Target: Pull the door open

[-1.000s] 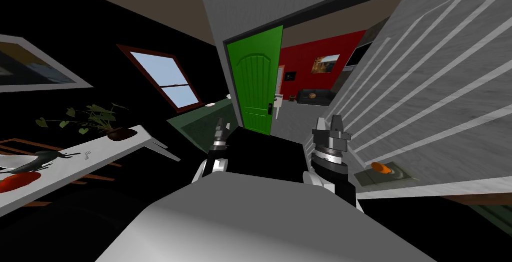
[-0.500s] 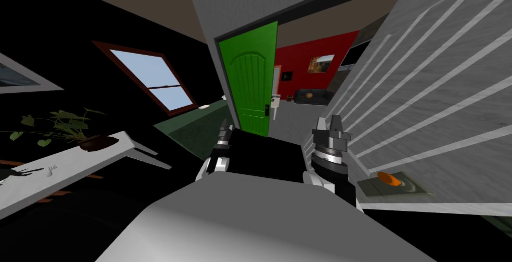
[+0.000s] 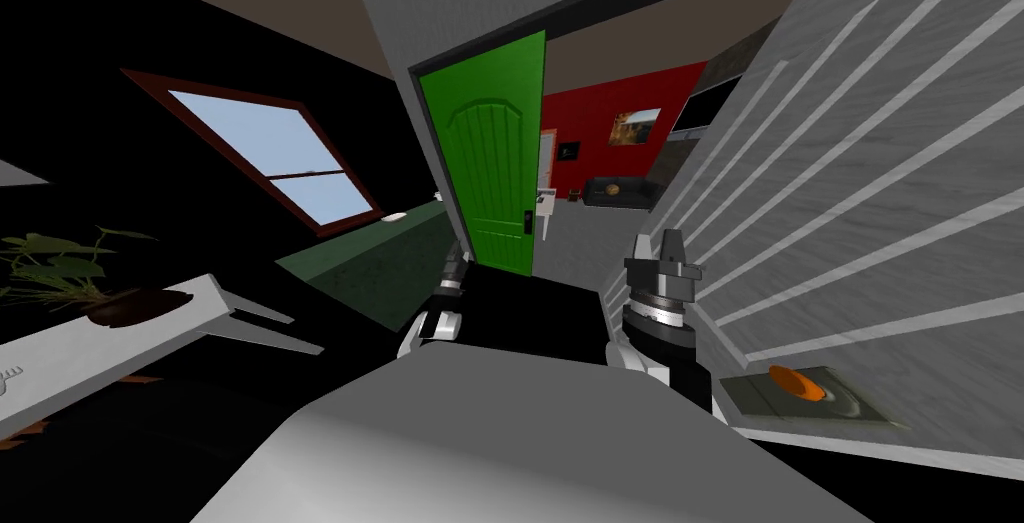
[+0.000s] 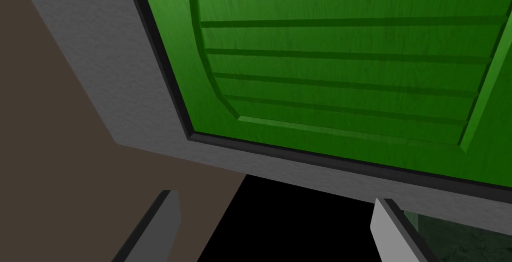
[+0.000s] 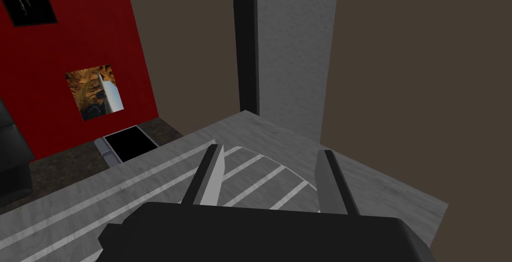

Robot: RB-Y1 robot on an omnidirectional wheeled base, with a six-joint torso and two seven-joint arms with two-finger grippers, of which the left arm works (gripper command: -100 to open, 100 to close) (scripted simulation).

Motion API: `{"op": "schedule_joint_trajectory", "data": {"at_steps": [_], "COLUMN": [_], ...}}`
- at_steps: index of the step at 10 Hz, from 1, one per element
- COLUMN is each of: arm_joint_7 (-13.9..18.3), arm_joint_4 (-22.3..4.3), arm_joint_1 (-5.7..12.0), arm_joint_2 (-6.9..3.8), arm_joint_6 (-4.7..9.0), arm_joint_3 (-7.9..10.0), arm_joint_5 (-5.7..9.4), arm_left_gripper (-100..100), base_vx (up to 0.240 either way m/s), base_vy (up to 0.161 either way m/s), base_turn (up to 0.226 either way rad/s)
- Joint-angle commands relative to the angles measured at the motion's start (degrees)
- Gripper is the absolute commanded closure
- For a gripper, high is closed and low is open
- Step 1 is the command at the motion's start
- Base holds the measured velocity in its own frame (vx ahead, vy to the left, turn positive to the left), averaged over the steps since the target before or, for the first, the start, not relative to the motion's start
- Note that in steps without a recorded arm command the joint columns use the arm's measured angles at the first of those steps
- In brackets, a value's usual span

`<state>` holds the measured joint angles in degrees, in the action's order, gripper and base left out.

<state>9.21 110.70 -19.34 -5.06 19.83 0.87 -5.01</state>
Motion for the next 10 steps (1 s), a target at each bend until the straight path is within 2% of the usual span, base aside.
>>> {"op": "schedule_joint_trajectory", "data": {"at_steps": [1, 4, 10], "arm_joint_7": [0.06, 0.30, 0.65], "arm_joint_4": [-1.65, -6.38, -13.13], "arm_joint_1": [0.65, 2.99, 6.32], "arm_joint_2": [-0.25, -1.13, -2.20], "arm_joint_6": [0.11, -0.28, -0.84], "arm_joint_3": [-0.14, -0.47, -0.95], "arm_joint_5": [0.14, 0.63, 1.33], "arm_left_gripper": [-100, -100, -100], "base_vx": [0.095, 0.145, 0.135], "base_vy": [-0.022, -0.057, -0.042], "base_turn": [-0.044, -0.082, -0.065]}}
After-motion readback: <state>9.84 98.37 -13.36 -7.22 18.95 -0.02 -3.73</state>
